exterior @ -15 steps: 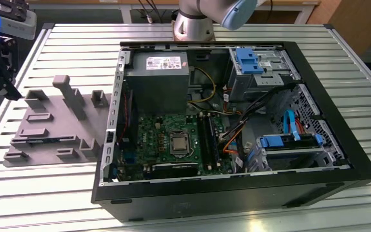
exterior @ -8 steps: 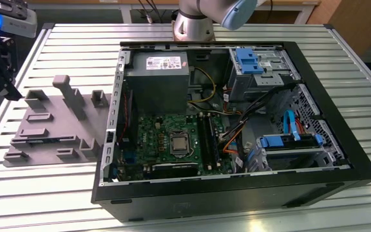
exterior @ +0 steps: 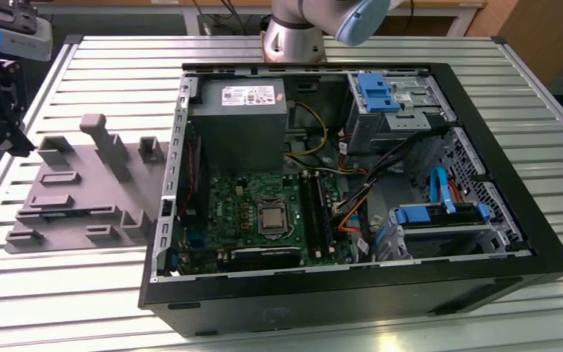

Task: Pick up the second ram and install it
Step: 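Pick up the second ram and move it above second insertion slot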

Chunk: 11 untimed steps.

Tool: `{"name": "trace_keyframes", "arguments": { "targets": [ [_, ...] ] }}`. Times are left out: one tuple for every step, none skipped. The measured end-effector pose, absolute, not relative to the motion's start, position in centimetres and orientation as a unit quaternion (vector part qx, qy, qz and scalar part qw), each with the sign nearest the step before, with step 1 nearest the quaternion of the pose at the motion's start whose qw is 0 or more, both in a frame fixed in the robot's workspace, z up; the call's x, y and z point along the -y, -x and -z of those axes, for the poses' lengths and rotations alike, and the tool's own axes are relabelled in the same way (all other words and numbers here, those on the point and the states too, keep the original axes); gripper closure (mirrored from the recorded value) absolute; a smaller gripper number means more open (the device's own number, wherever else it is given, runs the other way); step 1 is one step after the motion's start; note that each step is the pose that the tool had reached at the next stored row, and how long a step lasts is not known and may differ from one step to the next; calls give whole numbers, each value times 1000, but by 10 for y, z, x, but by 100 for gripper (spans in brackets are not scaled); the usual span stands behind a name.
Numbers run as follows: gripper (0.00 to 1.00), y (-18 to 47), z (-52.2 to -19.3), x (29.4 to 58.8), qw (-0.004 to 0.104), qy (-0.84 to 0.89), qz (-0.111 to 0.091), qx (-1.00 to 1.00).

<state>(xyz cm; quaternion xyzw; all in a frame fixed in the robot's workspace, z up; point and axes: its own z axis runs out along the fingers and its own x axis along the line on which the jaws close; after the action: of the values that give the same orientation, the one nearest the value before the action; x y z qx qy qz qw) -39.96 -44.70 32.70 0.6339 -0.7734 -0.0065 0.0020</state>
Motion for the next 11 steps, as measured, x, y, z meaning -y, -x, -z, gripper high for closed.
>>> {"name": "trace_keyframes", "arguments": {
  "targets": [
    [83, 401, -327, 447, -2, -634, 9, 773],
    [83, 401, -326, 447, -5, -634, 12, 773],
    [83, 402, -325, 448, -7, -635, 13, 772],
    [83, 402, -324, 448, -7, -639, 14, 769],
    [83, 402, -324, 448, -7, -644, 14, 765],
    [83, 402, -323, 448, -7, -648, 13, 762],
    [82, 402, -322, 448, -7, -651, 14, 759],
    [82, 402, -320, 449, -7, -654, 14, 756],
    [76, 402, -319, 449, -7, -658, 14, 753],
    [76, 402, -318, 449, -7, -662, 14, 749],
    [70, 402, -317, 449, -7, -666, 14, 746]
  ]
}}
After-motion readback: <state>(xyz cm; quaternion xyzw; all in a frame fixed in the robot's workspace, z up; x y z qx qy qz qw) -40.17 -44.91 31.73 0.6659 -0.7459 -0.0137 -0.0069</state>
